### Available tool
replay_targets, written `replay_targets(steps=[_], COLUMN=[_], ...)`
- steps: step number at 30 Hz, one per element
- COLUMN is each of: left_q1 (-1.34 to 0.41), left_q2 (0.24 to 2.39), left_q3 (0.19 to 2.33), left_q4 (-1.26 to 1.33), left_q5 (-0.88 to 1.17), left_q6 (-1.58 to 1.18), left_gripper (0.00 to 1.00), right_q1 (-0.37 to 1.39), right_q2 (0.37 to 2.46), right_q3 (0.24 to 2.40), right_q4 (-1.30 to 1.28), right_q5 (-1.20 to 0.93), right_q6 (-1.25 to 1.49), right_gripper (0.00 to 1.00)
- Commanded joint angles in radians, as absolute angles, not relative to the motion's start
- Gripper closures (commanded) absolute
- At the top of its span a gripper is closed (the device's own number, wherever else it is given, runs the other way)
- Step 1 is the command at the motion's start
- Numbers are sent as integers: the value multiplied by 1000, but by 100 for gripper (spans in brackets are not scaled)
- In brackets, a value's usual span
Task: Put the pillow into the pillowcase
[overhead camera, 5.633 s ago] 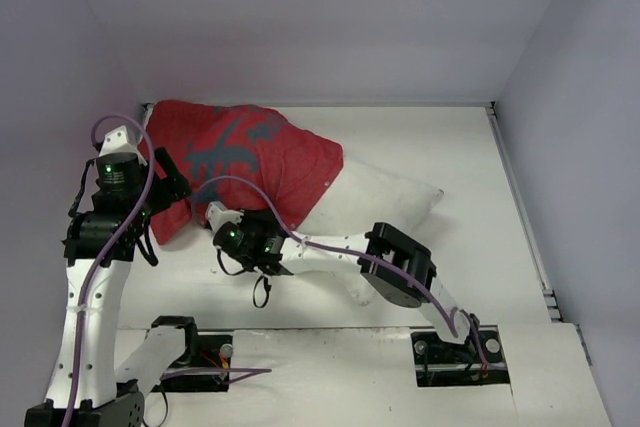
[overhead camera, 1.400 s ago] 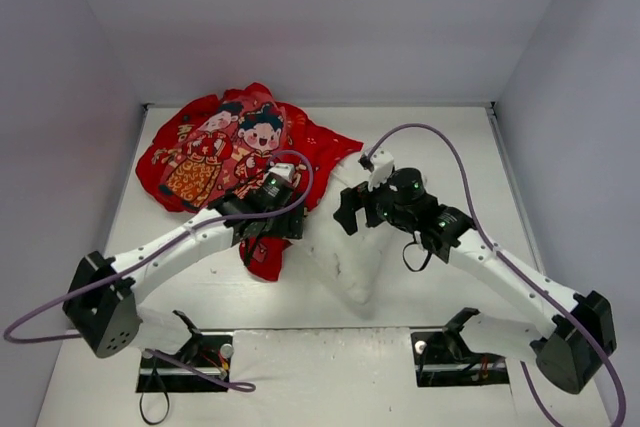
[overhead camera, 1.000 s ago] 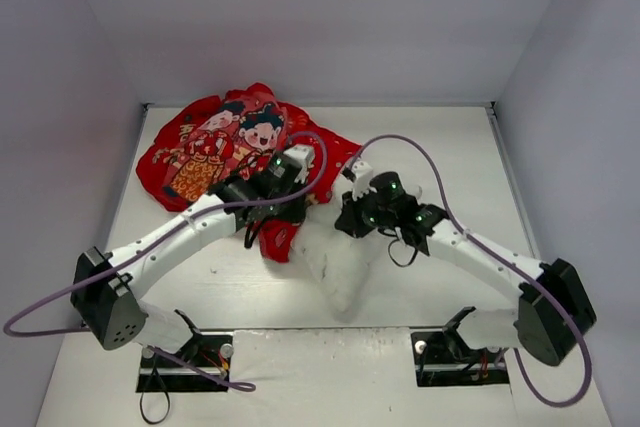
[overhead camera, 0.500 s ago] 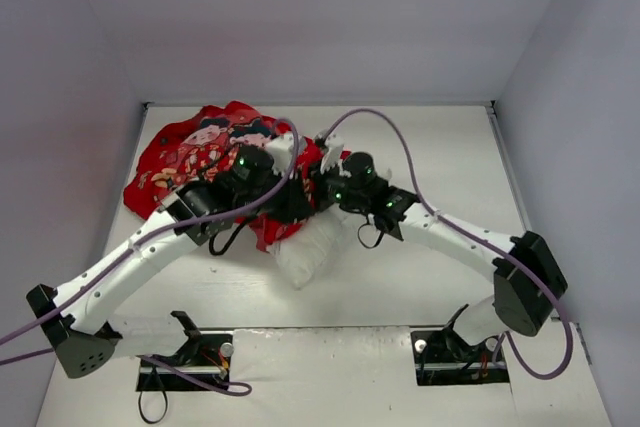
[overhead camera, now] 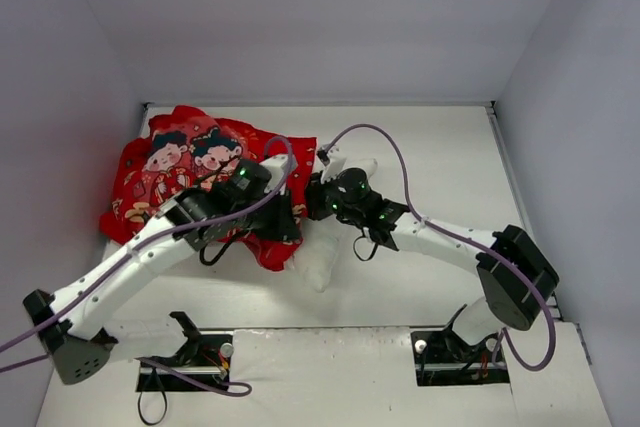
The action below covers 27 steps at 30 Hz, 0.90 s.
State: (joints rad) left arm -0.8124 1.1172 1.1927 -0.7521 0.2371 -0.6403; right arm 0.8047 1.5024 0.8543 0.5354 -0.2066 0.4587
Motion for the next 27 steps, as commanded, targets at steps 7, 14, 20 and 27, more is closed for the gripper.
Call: replay_targets(steps=[7,14,20,27], left_q1=[-904,-899,-893,-773], left_q2=[1240,1077,948,1081], left_q3=[1453,1226,1213,1264], left_q4=[-666,-682,-799,-831], left_q5=[353,181,-155,-212], left_q6=[-629,-672,-692,-634], left_gripper=[99,32,25,25], right_q1=[842,825,743,569], right_q2=[1632,1606,1464,1359], right_q3=[1047,1011,1019,977], right_q4=[745,616,378,291], right_q5=[-199,-181,-115,-225], right_q6=[508,379,247,270], right_gripper=[100,64,41,28])
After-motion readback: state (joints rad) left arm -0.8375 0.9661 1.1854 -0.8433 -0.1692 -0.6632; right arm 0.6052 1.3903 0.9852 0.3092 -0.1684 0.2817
